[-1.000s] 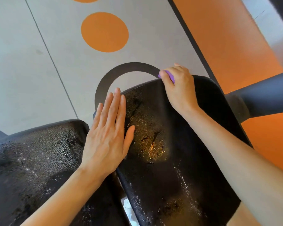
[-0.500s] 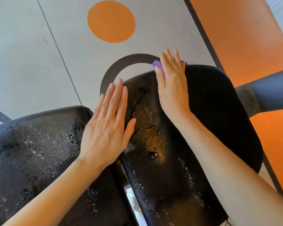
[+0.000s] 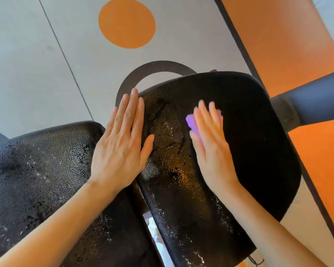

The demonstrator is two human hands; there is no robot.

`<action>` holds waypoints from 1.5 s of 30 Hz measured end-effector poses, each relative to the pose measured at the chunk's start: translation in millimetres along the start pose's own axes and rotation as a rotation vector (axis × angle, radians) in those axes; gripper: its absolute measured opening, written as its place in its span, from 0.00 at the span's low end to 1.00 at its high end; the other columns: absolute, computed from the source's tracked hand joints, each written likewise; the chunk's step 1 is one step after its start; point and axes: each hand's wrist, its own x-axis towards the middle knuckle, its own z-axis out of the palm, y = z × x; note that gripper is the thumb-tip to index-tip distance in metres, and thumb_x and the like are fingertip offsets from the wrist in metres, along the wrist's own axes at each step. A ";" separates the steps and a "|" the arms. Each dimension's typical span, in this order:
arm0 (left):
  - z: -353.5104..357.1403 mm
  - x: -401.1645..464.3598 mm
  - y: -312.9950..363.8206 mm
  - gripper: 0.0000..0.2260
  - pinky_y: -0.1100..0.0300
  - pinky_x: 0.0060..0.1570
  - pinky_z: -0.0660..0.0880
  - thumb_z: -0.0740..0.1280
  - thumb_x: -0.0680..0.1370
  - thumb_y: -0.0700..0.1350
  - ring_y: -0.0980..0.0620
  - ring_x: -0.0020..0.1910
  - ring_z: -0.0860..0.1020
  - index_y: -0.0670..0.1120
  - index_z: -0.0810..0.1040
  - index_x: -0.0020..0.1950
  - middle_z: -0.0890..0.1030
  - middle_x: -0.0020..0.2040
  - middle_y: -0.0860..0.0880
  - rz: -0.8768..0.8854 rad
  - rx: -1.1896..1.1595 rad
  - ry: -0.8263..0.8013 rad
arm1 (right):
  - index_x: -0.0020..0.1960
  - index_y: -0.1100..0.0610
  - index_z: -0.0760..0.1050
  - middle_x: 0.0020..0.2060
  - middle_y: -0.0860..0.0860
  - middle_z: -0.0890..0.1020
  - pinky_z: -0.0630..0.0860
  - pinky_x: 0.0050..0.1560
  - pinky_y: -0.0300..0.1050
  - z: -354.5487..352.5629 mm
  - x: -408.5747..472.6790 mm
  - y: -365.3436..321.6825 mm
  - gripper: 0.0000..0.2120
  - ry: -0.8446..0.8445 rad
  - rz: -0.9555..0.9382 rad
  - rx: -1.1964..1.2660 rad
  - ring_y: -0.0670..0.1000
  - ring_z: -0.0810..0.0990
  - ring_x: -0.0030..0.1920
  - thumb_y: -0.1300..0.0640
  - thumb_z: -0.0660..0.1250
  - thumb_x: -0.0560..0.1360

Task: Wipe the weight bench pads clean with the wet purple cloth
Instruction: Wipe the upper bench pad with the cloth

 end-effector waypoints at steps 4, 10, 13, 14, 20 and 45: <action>-0.4 -0.1 0.0 0.31 0.49 0.79 0.50 0.50 0.84 0.55 0.45 0.81 0.47 0.39 0.47 0.80 0.47 0.81 0.41 -0.005 0.009 0.005 | 0.74 0.61 0.63 0.75 0.58 0.65 0.53 0.76 0.55 -1.0 -0.6 4.5 0.22 -0.035 -0.058 0.011 0.55 0.55 0.77 0.55 0.53 0.82; 0.1 -0.7 -1.1 0.31 0.50 0.80 0.49 0.49 0.84 0.55 0.45 0.81 0.46 0.39 0.47 0.81 0.46 0.82 0.42 -0.001 0.004 0.010 | 0.75 0.61 0.63 0.76 0.58 0.63 0.53 0.77 0.56 8.6 44.7 -10.2 0.21 0.061 0.044 0.092 0.56 0.54 0.78 0.58 0.56 0.83; 0.6 -2.3 -2.7 0.30 0.49 0.79 0.50 0.49 0.84 0.55 0.45 0.81 0.47 0.39 0.47 0.80 0.47 0.81 0.41 -0.008 0.006 0.023 | 0.74 0.60 0.65 0.74 0.56 0.66 0.54 0.76 0.55 -1.8 -32.7 -10.3 0.22 -0.022 -0.021 0.047 0.53 0.55 0.77 0.58 0.59 0.81; 0.6 -2.2 -2.3 0.30 0.49 0.79 0.50 0.50 0.84 0.55 0.45 0.81 0.47 0.39 0.48 0.80 0.48 0.81 0.41 -0.006 0.004 0.029 | 0.73 0.60 0.65 0.74 0.57 0.66 0.52 0.76 0.54 -0.2 -24.0 -9.8 0.21 -0.027 -0.035 0.063 0.53 0.55 0.77 0.59 0.59 0.81; 2.7 -1.3 -3.4 0.30 0.50 0.79 0.51 0.51 0.84 0.54 0.45 0.81 0.48 0.38 0.49 0.80 0.49 0.81 0.41 -0.002 0.008 0.048 | 0.72 0.59 0.68 0.75 0.59 0.65 0.51 0.78 0.58 18.9 82.9 -40.8 0.19 0.110 0.028 0.207 0.60 0.55 0.78 0.58 0.59 0.82; 0.5 -0.5 -5.2 0.30 0.50 0.79 0.53 0.52 0.84 0.54 0.45 0.81 0.50 0.38 0.52 0.80 0.51 0.81 0.40 -0.006 -0.061 0.047 | 0.73 0.61 0.65 0.75 0.57 0.65 0.52 0.78 0.54 20.0 -8.0 -50.2 0.20 -0.014 -0.159 0.151 0.55 0.56 0.78 0.59 0.57 0.82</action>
